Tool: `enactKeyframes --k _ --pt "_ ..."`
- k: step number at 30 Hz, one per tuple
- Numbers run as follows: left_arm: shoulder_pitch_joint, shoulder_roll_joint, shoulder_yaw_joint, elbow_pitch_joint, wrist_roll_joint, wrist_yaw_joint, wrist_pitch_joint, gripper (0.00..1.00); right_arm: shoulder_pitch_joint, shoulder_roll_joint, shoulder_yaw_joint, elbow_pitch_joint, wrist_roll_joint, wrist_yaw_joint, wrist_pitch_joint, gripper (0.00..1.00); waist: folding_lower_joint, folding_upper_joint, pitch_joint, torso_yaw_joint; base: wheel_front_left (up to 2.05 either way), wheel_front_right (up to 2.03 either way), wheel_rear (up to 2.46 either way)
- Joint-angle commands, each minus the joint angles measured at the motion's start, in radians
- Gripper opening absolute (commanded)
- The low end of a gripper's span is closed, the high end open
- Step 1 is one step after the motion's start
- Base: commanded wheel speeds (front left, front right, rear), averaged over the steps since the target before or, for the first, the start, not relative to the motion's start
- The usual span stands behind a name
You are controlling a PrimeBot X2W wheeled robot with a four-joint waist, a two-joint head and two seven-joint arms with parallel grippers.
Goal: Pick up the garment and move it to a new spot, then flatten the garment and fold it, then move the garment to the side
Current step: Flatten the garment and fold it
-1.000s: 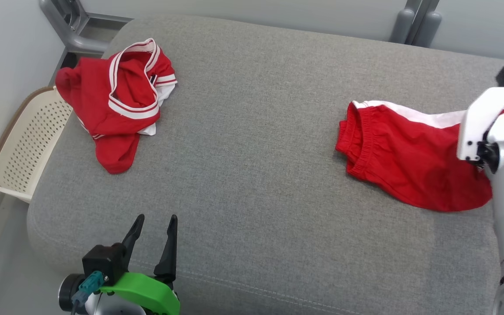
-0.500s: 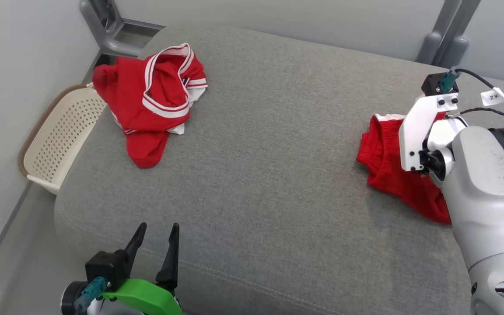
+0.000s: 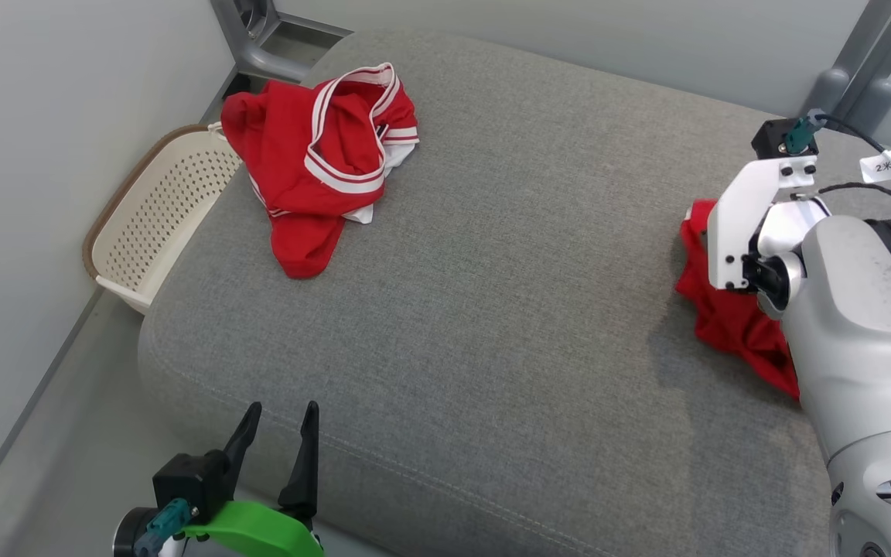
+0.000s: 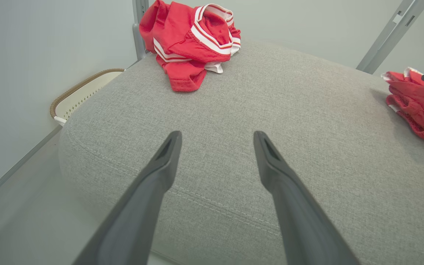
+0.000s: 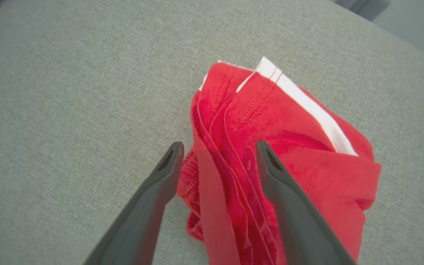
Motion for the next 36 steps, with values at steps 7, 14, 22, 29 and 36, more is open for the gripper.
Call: enactKeyframes --k 7,14,22,29,36 --pt "-0.002 0.005 0.008 0.008 -0.012 0.003 -0.015 1.00 -0.027 -0.021 -0.002 -0.044 0.037 -0.001 -0.098 1.00 0.0000 0.0000 -0.023 -0.053 0.00 0.00 0.00" --pt "-0.002 0.011 0.003 0.004 -0.015 0.007 -0.010 1.00 0.059 -0.090 0.017 -0.077 0.043 -0.001 -0.153 1.00 0.0000 0.0000 -0.049 -0.106 0.00 0.00 0.00" --pt "-0.013 0.020 0.003 -0.012 -0.015 0.015 -0.001 1.00 0.202 -0.109 0.004 -0.104 0.105 -0.001 -0.219 0.00 0.0000 0.0000 -0.046 -0.129 0.00 0.00 0.00" --pt "-0.014 0.032 0.002 -0.024 -0.015 0.016 0.005 1.00 0.258 -0.088 0.038 -0.099 0.140 -0.001 -0.257 0.00 0.0000 0.0000 -0.041 -0.123 0.00 0.00 0.00" --pt "-0.008 0.039 -0.008 -0.034 -0.014 0.022 0.015 1.00 0.264 -0.049 0.077 -0.051 0.131 -0.001 -0.293 0.00 0.0000 0.0000 -0.039 -0.084 0.00 0.00 0.00"
